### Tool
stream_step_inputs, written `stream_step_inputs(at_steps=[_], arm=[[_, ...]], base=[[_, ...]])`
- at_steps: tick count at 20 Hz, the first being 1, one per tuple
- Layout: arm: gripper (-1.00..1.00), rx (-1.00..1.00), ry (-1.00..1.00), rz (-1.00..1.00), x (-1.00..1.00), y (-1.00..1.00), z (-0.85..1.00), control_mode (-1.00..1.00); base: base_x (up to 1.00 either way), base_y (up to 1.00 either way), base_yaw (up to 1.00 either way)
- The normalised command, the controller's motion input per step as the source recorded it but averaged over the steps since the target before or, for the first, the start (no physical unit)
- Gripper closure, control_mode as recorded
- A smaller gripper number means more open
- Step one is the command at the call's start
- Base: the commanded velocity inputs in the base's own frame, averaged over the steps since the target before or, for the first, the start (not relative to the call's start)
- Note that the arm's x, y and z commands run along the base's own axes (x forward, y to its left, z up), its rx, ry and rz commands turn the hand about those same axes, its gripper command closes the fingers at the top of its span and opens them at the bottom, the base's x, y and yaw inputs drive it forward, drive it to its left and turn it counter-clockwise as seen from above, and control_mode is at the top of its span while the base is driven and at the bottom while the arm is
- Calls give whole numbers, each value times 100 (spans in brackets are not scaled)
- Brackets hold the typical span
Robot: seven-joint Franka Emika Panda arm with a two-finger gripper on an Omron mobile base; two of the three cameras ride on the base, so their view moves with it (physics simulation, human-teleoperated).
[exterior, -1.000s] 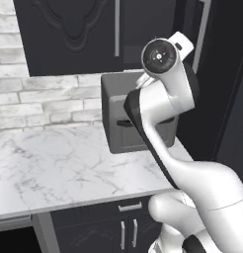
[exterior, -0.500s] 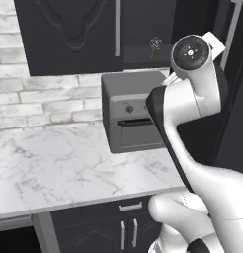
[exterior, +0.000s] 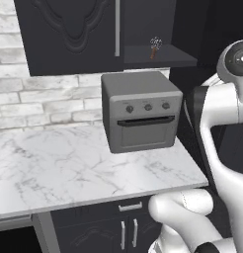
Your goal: The dining table condiment station is running low on mustard. Refill the condiment station by opening the cabinet and taking the mustard from the cabinet and placing it on the dining table.
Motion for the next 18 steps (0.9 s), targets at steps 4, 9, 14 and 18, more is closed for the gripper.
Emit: stream_step_inputs(at_steps=[4, 9, 14, 18], arm=[[-100, 0, -1, -1, 0, -92, 0, -100], [-100, -3, -16, 1, -40, -10, 0, -100], [-100, 0, -1, 0, -13, 61, 0, -100], [-100, 0, 0, 0, 0, 69, 0, -100]], base=[[0, 0, 0], [0, 0, 0], [0, 0, 0], [0, 0, 0]])
